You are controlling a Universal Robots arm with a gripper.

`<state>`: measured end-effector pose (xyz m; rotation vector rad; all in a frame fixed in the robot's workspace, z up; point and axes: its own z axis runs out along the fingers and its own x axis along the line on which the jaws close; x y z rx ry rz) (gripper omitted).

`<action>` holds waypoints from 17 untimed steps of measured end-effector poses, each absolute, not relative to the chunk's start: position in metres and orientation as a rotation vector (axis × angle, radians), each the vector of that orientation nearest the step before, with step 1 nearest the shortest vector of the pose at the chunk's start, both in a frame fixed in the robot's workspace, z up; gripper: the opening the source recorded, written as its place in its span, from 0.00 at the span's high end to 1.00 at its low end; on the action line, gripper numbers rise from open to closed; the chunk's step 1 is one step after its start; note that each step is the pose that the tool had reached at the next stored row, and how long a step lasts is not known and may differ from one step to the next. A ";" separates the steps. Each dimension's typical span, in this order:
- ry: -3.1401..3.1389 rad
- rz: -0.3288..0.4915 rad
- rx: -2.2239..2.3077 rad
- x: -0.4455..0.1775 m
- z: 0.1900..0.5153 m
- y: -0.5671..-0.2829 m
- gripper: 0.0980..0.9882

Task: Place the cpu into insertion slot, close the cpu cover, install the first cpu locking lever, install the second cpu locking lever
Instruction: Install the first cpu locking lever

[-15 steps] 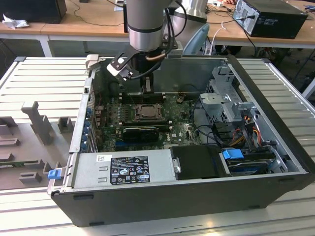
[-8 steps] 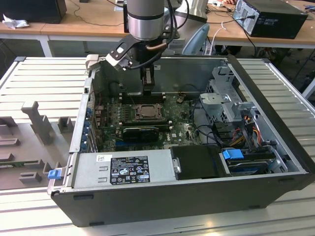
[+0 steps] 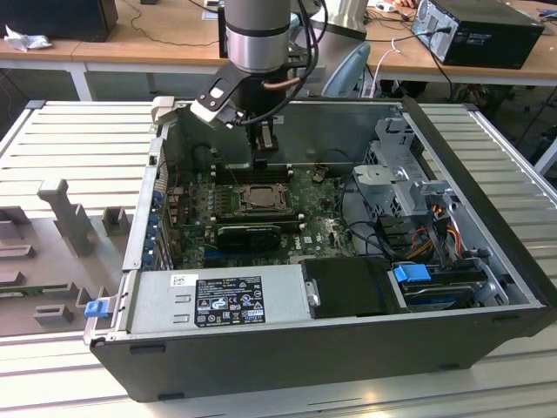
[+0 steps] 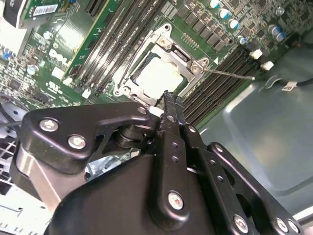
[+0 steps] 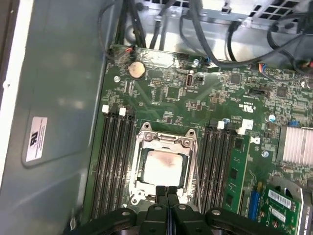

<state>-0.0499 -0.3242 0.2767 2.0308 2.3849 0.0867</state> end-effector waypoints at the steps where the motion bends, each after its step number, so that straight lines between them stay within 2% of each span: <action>1: 2.397 0.087 2.017 -0.050 0.276 -0.324 0.99; 17: 2.639 0.086 1.702 -0.050 0.273 -0.324 0.99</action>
